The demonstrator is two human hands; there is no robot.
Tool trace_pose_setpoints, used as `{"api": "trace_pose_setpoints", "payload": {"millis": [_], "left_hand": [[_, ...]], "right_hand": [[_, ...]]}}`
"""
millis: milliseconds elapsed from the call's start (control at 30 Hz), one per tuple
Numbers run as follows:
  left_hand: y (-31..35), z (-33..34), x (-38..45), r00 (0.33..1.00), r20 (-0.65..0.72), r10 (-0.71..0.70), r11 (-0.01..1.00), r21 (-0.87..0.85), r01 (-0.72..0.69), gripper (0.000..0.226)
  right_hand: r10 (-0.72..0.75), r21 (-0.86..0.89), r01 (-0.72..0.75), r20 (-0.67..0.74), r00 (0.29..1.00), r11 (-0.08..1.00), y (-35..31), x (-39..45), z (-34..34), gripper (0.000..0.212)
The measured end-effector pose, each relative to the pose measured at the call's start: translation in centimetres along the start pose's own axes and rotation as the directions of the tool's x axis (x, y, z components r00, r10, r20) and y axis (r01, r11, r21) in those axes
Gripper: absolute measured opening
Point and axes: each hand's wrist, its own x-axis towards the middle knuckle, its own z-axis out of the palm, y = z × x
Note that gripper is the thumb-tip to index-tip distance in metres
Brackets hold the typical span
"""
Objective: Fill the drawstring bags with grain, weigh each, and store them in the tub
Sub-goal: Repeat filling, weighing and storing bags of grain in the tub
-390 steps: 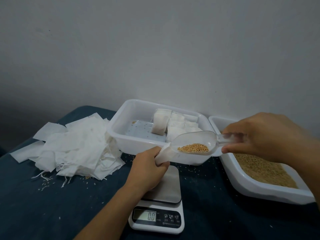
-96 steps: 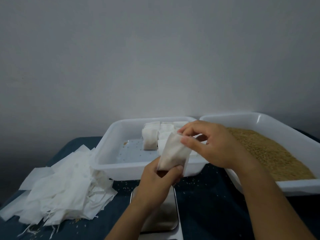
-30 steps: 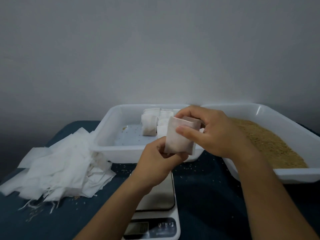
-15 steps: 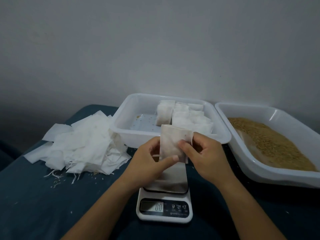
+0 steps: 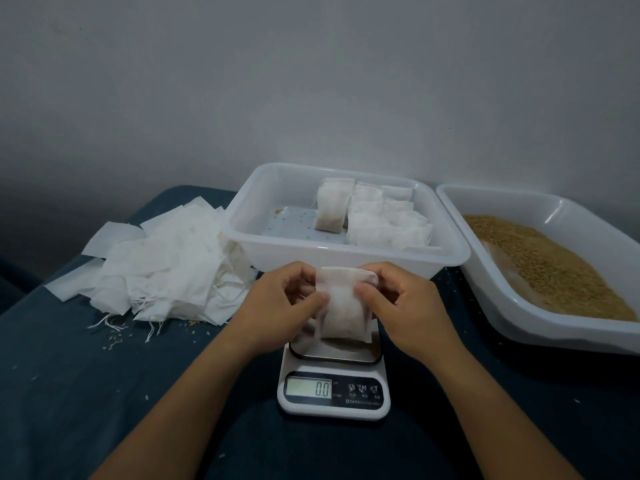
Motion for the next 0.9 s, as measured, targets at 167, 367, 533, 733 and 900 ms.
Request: {"api": "trace_pose_setpoints", "payload": {"millis": [167, 367, 533, 733, 900], "left_hand": [[-1.0, -0.6, 0.4, 1.0, -0.011, -0.004, 0.951, 0.31, 0.007, 0.025], [-3.0, -1.2, 1.3, 0.981, -0.186, -0.061, 0.962, 0.251, 0.107, 0.018], [-5.2, -1.6, 2.4, 0.936, -0.329, -0.125, 0.942, 0.258, 0.216, 0.015], [-6.1, -1.3, 2.9, 0.929, -0.348, -0.126, 0.886, 0.381, 0.263, 0.011], [-6.2, -1.1, 2.9, 0.937, -0.324, -0.13, 0.852, 0.447, 0.273, 0.009]], "right_hand": [[0.024, -0.194, -0.013, 0.051, 0.998, 0.981, 0.9, 0.2, 0.7, 0.025], [0.169, -0.211, -0.164, 0.005, 0.986, 0.964, 2.9, 1.1, -1.0, 0.048], [0.29, -0.18, -0.307, -0.114, 0.95, 0.934, 6.3, 1.9, -2.2, 0.014], [0.31, -0.23, -0.332, -0.127, 0.942, 0.915, 9.0, 2.0, -1.4, 0.019], [0.289, -0.232, -0.311, -0.124, 0.949, 0.922, 9.2, 2.2, -1.1, 0.017]]}}
